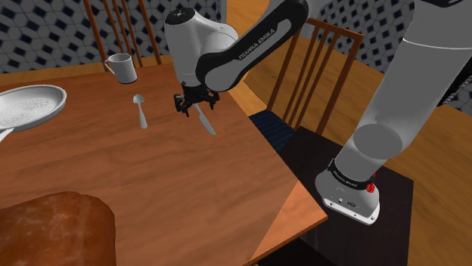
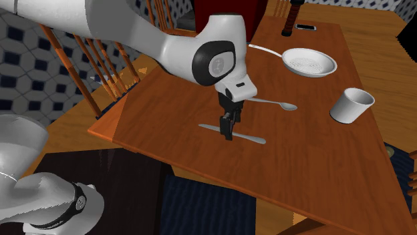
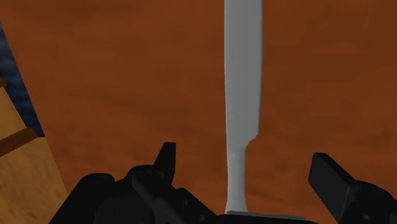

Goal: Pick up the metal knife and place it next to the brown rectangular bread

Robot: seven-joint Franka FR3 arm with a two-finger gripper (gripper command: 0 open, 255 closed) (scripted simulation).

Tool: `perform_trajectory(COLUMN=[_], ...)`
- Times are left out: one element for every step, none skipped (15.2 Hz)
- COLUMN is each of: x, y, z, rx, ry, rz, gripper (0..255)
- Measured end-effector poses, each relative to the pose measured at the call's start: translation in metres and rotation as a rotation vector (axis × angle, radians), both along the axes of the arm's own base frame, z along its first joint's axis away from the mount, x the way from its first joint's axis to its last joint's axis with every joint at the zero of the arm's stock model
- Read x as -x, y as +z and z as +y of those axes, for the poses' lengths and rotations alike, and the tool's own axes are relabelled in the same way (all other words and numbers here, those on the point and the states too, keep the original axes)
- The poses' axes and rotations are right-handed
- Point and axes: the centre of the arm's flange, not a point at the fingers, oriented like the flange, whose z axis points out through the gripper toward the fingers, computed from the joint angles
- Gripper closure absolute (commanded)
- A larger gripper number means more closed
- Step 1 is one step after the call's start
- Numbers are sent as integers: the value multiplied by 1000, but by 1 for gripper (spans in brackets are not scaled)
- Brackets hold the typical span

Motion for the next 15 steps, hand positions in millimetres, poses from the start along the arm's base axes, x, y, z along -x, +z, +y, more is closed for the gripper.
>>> perform_trajectory(x=[-1,-1,-1,-1,-1,-1,-1,-1,-1,-1,-2,-2,-2,-2,-2], y=[-4,-5,-6,-6,-6,-6,-6,-7,-7,-4,-1,-1,-1,-1,-1], z=[-1,-2,-2,-2,-2,-2,-2,-2,-2,0,2,2,3,3,3], rx=[0,0,0,0,0,0,0,0,0,-4,-8,-6,-5,-4,-4], ry=[0,0,0,0,0,0,0,0,0,3,6,5,4,3,3], rz=[0,0,0,0,0,0,0,-1,-1,-8,-16,-14,-14,-13,-14], gripper=[0,0,0,0,0,0,0,0,255,255,255,255,255,255,255])
